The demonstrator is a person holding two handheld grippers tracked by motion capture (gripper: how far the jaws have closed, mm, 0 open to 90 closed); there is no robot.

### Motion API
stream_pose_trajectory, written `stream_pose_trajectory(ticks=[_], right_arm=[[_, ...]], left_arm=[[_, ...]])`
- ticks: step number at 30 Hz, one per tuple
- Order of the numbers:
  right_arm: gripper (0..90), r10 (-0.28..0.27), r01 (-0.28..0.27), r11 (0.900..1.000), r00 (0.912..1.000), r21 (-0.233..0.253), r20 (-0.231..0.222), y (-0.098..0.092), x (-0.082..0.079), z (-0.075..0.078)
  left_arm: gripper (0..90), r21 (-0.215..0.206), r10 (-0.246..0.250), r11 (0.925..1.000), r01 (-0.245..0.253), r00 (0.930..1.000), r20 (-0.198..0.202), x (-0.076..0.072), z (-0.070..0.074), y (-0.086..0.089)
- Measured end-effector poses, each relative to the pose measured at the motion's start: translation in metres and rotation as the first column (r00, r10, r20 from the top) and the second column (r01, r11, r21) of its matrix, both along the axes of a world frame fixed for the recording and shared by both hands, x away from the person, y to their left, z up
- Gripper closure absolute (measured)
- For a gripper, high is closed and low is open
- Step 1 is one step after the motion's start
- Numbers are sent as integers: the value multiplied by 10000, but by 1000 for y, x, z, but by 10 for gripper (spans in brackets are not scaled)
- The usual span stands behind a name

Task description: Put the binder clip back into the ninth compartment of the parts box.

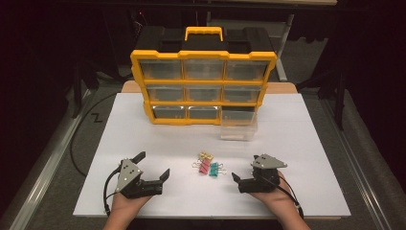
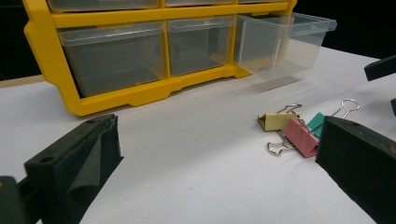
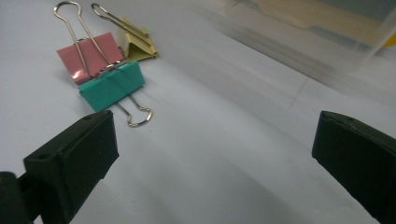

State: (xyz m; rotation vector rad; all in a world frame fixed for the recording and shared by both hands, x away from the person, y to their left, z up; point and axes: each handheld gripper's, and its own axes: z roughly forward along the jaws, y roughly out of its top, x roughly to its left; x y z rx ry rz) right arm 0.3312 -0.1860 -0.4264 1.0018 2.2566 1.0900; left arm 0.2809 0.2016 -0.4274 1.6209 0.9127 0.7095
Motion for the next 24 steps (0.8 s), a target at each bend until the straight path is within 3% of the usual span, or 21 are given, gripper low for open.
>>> stream_pose_trajectory(ticks=[16, 24], right_arm=[[52, 748, -749, 9970, 9972, 190, 59, 24, -6, 1], [105, 998, -993, 9945, 9949, 335, -125, 28, -9, 2]], left_arm=[[6, -37, -34, 10000, 34, 10000, 40, 0, 1, 1], [6, -7, -77, 10000, 78, 10000, 55, 0, 1, 1]])
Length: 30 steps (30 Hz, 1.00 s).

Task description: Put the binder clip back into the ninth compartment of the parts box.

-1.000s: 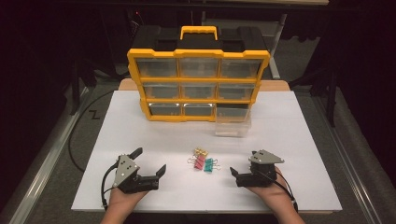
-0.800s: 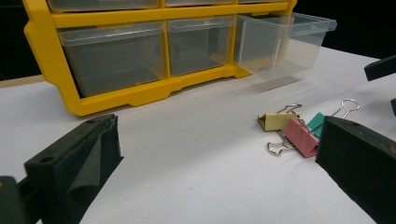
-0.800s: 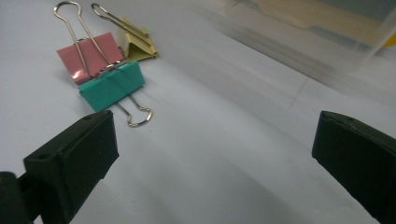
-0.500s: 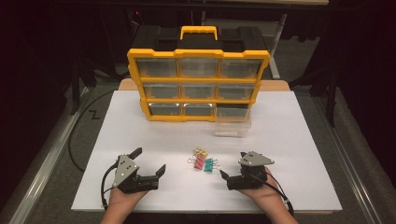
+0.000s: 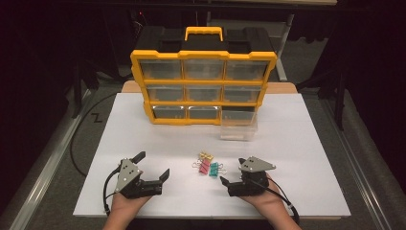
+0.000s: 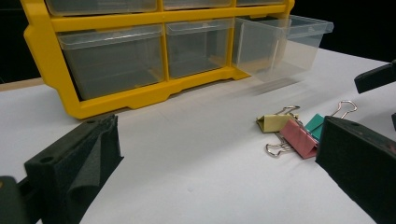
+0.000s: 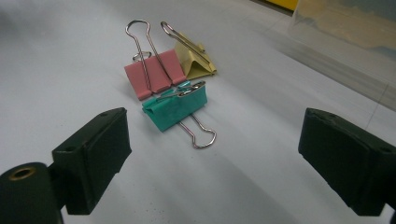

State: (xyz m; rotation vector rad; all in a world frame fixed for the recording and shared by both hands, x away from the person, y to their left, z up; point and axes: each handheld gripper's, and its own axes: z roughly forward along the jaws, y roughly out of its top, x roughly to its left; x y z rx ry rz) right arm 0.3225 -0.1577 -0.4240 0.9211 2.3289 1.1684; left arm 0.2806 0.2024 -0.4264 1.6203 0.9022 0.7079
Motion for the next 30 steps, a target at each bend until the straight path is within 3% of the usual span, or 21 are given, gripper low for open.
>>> stream_pose_trajectory(ticks=[9, 23, 26, 29, 30], right_arm=[[199, 280, -259, 9988, 9982, 407, -539, 5, 1, 1], [392, 507, -459, 9968, 9960, 661, -732, 15, 9, 2], [478, 489, -401, 9940, 9952, 1022, -845, 13, 14, 3], [509, 510, -426, 9938, 9954, 1030, -806, 15, 16, 3], [535, 556, -427, 9909, 9935, 1277, -989, 16, 20, 2]], left_arm=[[6, 4, -78, 10000, 78, 10000, 58, 0, 0, 1], [6, 68, -153, 9999, 152, 9998, 94, 1, 1, 1], [6, 96, -175, 9998, 174, 9998, 83, 1, 0, 0], [6, 88, -168, 9998, 167, 9998, 84, 0, 0, 0], [6, 75, -145, 9999, 145, 9999, 91, 0, 1, 0]])
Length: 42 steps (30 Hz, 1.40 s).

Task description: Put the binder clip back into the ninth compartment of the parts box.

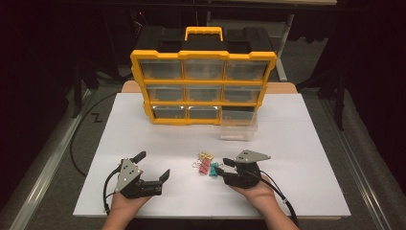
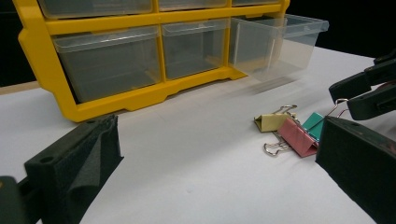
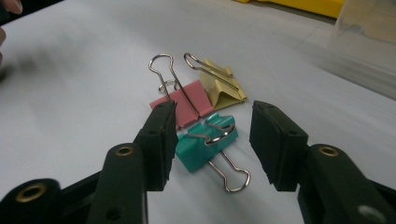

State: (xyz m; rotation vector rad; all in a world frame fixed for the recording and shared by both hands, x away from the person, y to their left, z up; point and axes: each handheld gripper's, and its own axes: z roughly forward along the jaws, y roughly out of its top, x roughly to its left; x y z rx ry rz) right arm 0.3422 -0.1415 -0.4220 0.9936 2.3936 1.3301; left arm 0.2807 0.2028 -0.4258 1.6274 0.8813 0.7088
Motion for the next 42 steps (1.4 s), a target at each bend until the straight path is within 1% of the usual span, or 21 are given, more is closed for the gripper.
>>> stream_pose_trajectory(ticks=[6, 8, 11, 12, 14, 16, 20, 24, 28, 30, 34, 36, 42], right_arm=[[539, -25, 25, 9999, 10000, 155, 17, 1, 6, -1], [540, 34, -34, 10000, 10000, 71, 50, 1, 5, -2], [585, -5, 5, 9999, 10000, 141, 3, 1, 4, -2], [601, 2, -3, 9999, 10000, 163, 50, 0, 4, -2], [619, -23, 24, 9998, 10000, 187, -58, 0, 3, -3], [633, -23, 24, 9997, 10000, 234, -67, 0, 2, -4], [663, -82, 92, 9991, 9997, 425, -219, -4, 2, -6], [682, -101, 131, 9981, 9987, 603, -506, -7, 3, -9], [697, -40, 85, 9974, 9980, 714, -628, -8, 4, -11], [705, 25, 37, 9968, 9970, 796, -779, -8, 5, -11], [737, 73, -1, 9962, 9966, 869, -822, -8, 6, -11], [754, 82, 7, 9954, 9958, 957, -917, -9, 6, -11], [779, 175, -80, 9953, 9951, 970, -976, -10, 7, -11]], left_arm=[[6, 37, -5, 10000, 5, 10000, -33, 0, -1, 0], [6, 41, -20, 10000, 20, 10000, -34, 0, -1, 0], [6, 51, -34, 10000, 34, 10000, -43, 0, -1, -1], [6, 43, -33, 10000, 33, 10000, -38, 0, -1, -1], [6, 45, -46, 10000, 46, 10000, -29, 0, -1, -1], [6, 58, -50, 10000, 50, 10000, -38, 0, -1, -1], [6, 54, -63, 10000, 63, 10000, -54, 0, -1, -1], [6, 40, -65, 10000, 65, 10000, -62, 0, -1, -1], [6, 28, -63, 10000, 63, 10000, -58, 0, -1, -1], [6, 15, -59, 10000, 59, 10000, -71, 0, -1, -1], [6, 17, -74, 10000, 74, 9999, -79, 0, -2, -1], [6, 13, -70, 10000, 70, 9999, -77, 0, -2, -1], [6, 11, -70, 10000, 70, 10000, -68, 0, -1, -1]])
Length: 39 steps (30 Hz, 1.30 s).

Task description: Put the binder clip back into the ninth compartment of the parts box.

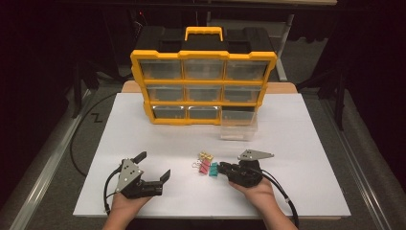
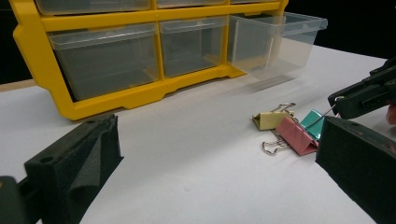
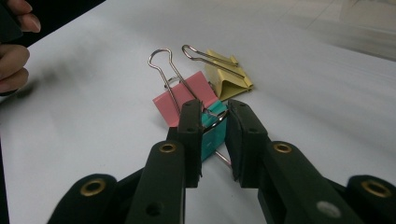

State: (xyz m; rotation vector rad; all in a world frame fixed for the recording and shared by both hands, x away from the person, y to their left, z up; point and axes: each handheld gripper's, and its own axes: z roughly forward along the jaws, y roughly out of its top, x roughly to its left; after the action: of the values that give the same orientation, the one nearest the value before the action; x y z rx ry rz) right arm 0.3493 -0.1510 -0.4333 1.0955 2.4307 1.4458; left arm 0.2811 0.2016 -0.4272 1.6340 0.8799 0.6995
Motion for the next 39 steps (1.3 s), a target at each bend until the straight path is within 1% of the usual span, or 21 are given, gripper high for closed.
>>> stream_pose_trajectory(ticks=[8, 10, 11, 14, 19, 21, 25, 34, 38, 39], right_arm=[[807, 176, -175, 9998, 9998, 29, -69, -1, -1, 1], [815, 218, -217, 9997, 9997, 79, -118, -1, -1, 1], [835, 267, -264, 9995, 9995, 182, -153, -2, -2, 2], [842, 326, -322, 9993, 9993, 215, -189, -2, -3, 2], [870, 537, -525, 9979, 9981, 380, -296, -2, -4, 3], [887, 714, -697, 9964, 9968, 492, -351, -2, -5, 4], [900, 876, -854, 9947, 9954, 568, -377, -1, -7, 4], [900, 931, -917, 9944, 9953, 516, -264, -1, -8, 5], [900, 957, -950, 9945, 9953, 434, -160, -2, -8, 6], [900, 956, -953, 9947, 9954, 373, -61, -3, -9, 7]], left_arm=[[6, -20, 11, 10000, -11, 10000, 12, 0, 0, 1], [6, -24, 16, 10000, -16, 10000, 14, 0, 0, 1], [6, -34, 13, 10000, -13, 10000, 19, 0, 1, 1], [6, -32, 6, 10000, -6, 10000, 20, 0, 1, 1], [6, -28, 11, 10000, -11, 10000, 28, -1, 1, 1], [6, -44, 28, 10000, -28, 10000, 20, 0, 1, 1], [6, -75, 32, 10000, -32, 10000, 43, 0, 1, 1], [6, -73, 34, 10000, -34, 10000, 84, -1, 2, 2], [6, -64, 25, 10000, -24, 9999, 97, -1, 2, 2], [6, -69, 29, 10000, -29, 9999, 99, -1, 2, 2]])
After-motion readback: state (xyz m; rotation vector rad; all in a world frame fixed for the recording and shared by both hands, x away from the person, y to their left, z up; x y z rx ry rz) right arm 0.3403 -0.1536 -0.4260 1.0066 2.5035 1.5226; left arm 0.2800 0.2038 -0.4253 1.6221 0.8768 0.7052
